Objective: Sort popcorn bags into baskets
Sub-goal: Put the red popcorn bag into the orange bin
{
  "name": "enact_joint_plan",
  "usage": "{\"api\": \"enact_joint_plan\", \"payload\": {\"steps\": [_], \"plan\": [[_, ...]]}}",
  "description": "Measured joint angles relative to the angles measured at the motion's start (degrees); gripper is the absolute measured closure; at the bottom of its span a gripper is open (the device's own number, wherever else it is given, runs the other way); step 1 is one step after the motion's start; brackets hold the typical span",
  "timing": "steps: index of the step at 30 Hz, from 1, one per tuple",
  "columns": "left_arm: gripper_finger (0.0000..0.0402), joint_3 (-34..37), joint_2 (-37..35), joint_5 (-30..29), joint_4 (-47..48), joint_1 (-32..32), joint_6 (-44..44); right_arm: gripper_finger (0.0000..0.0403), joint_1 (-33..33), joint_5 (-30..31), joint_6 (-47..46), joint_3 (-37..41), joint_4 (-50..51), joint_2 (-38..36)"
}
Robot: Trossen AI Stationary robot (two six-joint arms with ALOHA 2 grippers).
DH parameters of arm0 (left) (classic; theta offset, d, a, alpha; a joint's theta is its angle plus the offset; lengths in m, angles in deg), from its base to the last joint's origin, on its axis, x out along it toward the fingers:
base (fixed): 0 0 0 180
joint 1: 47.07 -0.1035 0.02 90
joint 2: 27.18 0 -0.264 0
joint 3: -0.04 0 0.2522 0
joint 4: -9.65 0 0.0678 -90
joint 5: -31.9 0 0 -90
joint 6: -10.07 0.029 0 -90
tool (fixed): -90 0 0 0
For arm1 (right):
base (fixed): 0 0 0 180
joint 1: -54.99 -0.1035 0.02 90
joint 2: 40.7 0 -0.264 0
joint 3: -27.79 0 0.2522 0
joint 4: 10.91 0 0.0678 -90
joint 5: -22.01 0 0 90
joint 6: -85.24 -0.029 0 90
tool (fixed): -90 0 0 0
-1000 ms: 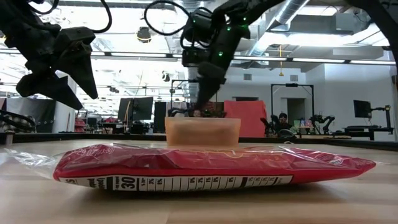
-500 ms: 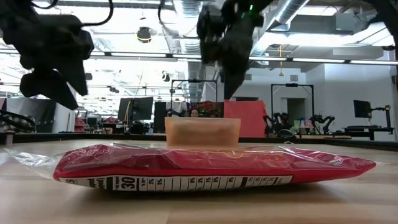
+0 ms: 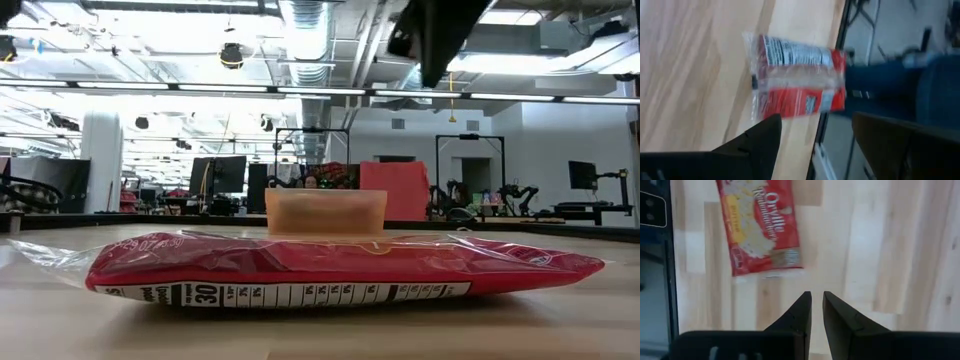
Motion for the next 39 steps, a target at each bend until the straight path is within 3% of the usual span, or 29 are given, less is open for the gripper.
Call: {"api": "enact_joint_plan", "payload": {"steps": [3, 6, 12, 17, 24, 28, 32, 39], "plan": [[0.0171, -3.10, 3.82, -12.84, -0.17, 8.22, -2.11, 0.0332, -4.54, 2.35, -5.40, -0.04, -3.06, 0.92], [0.0175, -7.28, 11.35, -19.36, -0.03, 13.61, -1.44, 0.0332, -7.86, 4.01, -9.53, 0.09, -4.42, 1.34], [0.0221, -18.90, 31.41, -13.42, 1.66, 16.76, 0.31, 0.0332, -10.82, 8.29, -13.78, 0.02, -3.37, 1.18], [0.0289, -27.45, 43.94, -13.33, 3.66, 15.98, 2.02, 0.0332, -12.55, 8.50, -16.53, 0.02, -3.77, 1.18], [0.0393, -29.11, 51.09, -12.09, 4.13, 12.10, 8.36, 0.0332, -15.24, 9.80, -18.24, 0.02, -4.15, 1.18], [0.0391, -29.36, 51.93, -13.16, 7.18, 7.87, 11.60, 0.0332, -16.02, 10.07, -18.59, 0.02, -4.98, 1.18], [0.0394, -29.14, 52.03, -19.35, 9.96, 0.60, 17.36, 0.0332, -16.04, 14.33, -19.34, 0.02, -5.98, 1.18], [0.0399, -28.85, 52.80, -25.40, 3.95, -15.12, 34.43, 0.0331, -13.81, 20.78, -22.26, 0.02, -6.99, 1.18]]}}
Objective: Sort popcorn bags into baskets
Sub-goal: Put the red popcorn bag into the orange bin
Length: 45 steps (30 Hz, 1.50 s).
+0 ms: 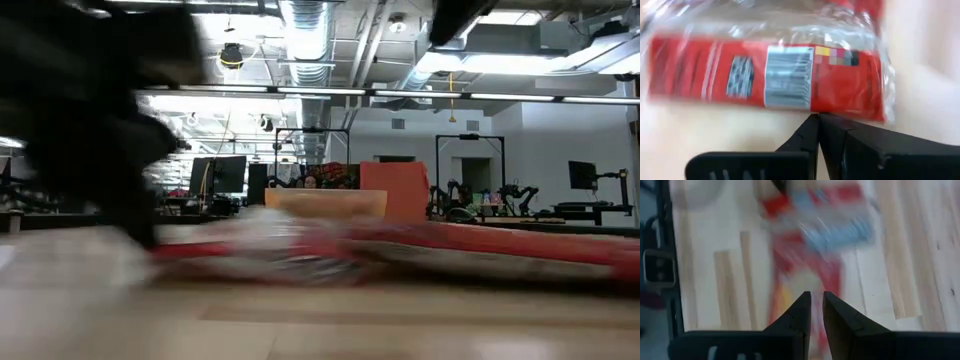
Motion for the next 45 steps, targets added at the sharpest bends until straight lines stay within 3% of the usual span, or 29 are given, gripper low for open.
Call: {"api": "enact_joint_plan", "payload": {"steps": [3, 8, 11, 17, 23, 28, 35, 45], "plan": [[0.0401, 0.05, -0.17, -0.40, -3.44, -6.44, 5.00, 0.0324, 1.36, 1.60, -0.94, 0.00, -0.97, 0.00], [0.0401, -0.95, -2.32, 10.32, -0.26, -13.70, 6.67, 0.0278, 4.20, 1.42, -2.27, 0.00, -0.88, 0.00], [0.0401, -0.22, -5.67, 11.56, 3.50, -14.32, 6.49, 0.0234, 5.28, 1.55, 2.17, 1.62, -3.81, -0.02], [0.0401, -0.30, -16.79, 4.02, 14.69, -9.63, 6.36, 0.0171, 4.03, 0.95, 25.72, 8.75, -9.37, 0.00], [0.0401, -0.33, -27.16, -5.47, 25.54, -3.23, -4.70, 0.0167, 7.48, -3.49, 36.17, 15.90, -12.57, 0.04], [0.0389, -0.35, -30.43, -14.68, 28.94, 1.00, -12.73, 0.0164, 9.94, -5.35, 44.43, 20.16, -20.98, 0.04], [0.0346, -0.37, -29.90, -14.35, 33.26, 3.38, -18.57, 0.0163, 13.04, -7.70, 53.20, 20.76, -22.93, 0.04], [0.0307, -0.37, -29.94, -14.41, 36.35, 3.40, -22.49, 0.0163, 13.77, -10.28, 55.92, 20.75, -23.71, 3.12]]}}
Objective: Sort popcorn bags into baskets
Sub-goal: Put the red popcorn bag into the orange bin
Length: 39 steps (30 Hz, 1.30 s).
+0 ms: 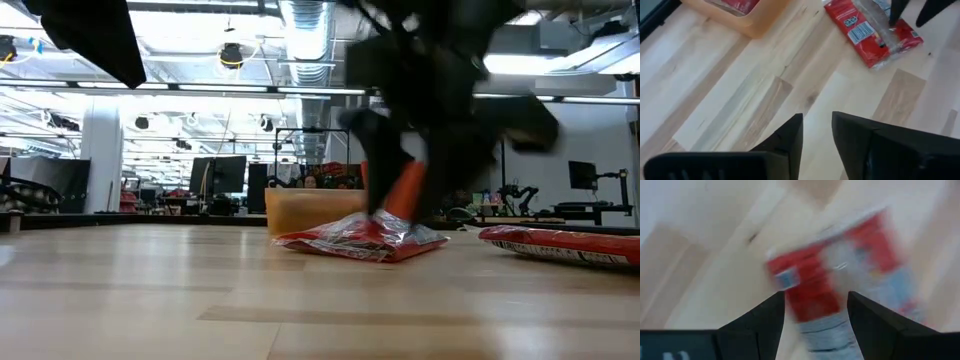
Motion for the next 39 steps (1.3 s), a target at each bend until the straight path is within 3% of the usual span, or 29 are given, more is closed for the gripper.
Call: {"api": "enact_joint_plan", "payload": {"steps": [3, 12, 22, 24, 30, 39], "plan": [[0.0300, 0.00, 0.00, 0.28, 0.66, 0.03, -0.05, 0.0163, 0.06, -0.70, -0.49, -0.49, 0.12, 2.93], [0.0296, 0.00, 0.00, 1.38, 3.14, 0.09, -0.82, 0.0182, 0.16, 5.26, -4.98, -0.92, 1.58, 5.84], [0.0296, 0.00, 0.00, 1.54, 3.71, 0.09, -1.59, 0.0368, 0.59, 9.47, -12.53, -1.05, 3.88, 5.78], [0.0296, 0.00, 0.00, 1.93, 3.69, 0.11, -1.42, 0.0391, 0.26, 7.57, -12.94, -1.65, 5.24, 4.83], [0.0296, 0.00, 0.00, 2.43, 3.92, 0.11, -1.05, 0.0398, 0.20, -1.23, -14.03, -7.40, 12.13, 2.57], [0.0296, 0.00, -0.02, -0.43, 3.87, 0.11, -2.16, 0.0399, 6.10, -10.60, -14.82, -14.89, 18.70, -9.44]]}}
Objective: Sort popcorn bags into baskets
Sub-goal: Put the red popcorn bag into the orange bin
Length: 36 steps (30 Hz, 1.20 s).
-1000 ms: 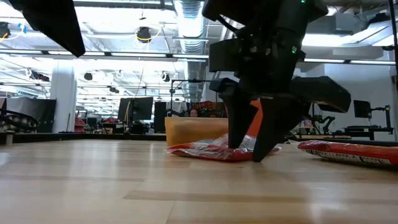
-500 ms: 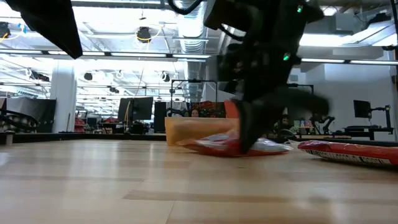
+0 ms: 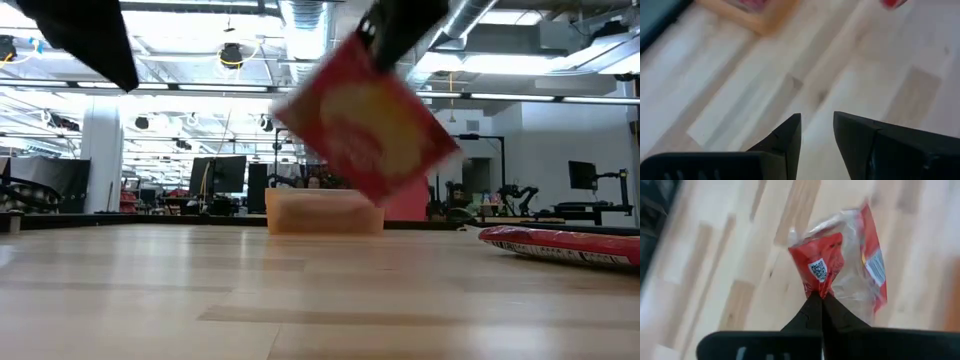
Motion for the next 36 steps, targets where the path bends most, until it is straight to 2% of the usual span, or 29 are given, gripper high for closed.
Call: {"api": "enact_joint_plan", "payload": {"steps": [6, 10, 14, 16, 21, 27, 29, 32, 36], "plan": [[0.0292, 0.00, 0.00, -7.17, -0.55, -1.16, 0.62, 0.0399, 6.09, -4.97, -3.10, -0.57, -3.50, -9.06], [0.0263, 0.00, -0.43, -9.43, -0.96, -2.78, 2.10, 0.0399, 7.89, -5.18, -4.40, -0.64, -8.55, -14.78], [0.0242, 0.00, -3.18, -19.00, -2.31, -2.93, 0.18, 0.0399, 8.91, -4.44, -6.34, -0.66, -10.92, -18.95], [0.0240, 0.00, -6.16, -20.41, -4.39, -3.56, 3.28, 0.0399, 9.26, -3.62, -6.93, -0.66, -11.36, -20.33], [0.0240, 0.00, -15.06, -15.89, -16.84, -6.22, 21.70, 0.0397, 9.58, -3.40, -8.92, -0.66, -15.81, -21.48], [0.0239, -0.02, -24.10, -0.98, -34.36, -9.42, 42.85, 0.0396, 12.29, -0.49, -10.87, -0.77, -16.03, -21.00], [0.0239, -0.02, -26.35, 2.74, -36.55, -9.85, 45.88, 0.0396, 14.79, -0.66, -11.50, -0.70, -14.21, -20.10], [0.0239, -0.04, -28.82, 4.15, -36.37, -10.09, 48.90, 0.0399, 18.67, -3.70, -10.73, -0.67, -14.07, -17.59], [0.0239, -0.04, -30.80, 4.66, -35.72, -10.12, 51.16, 0.0394, 24.55, -12.37, -8.86, -0.68, -14.86, -13.86]]}}
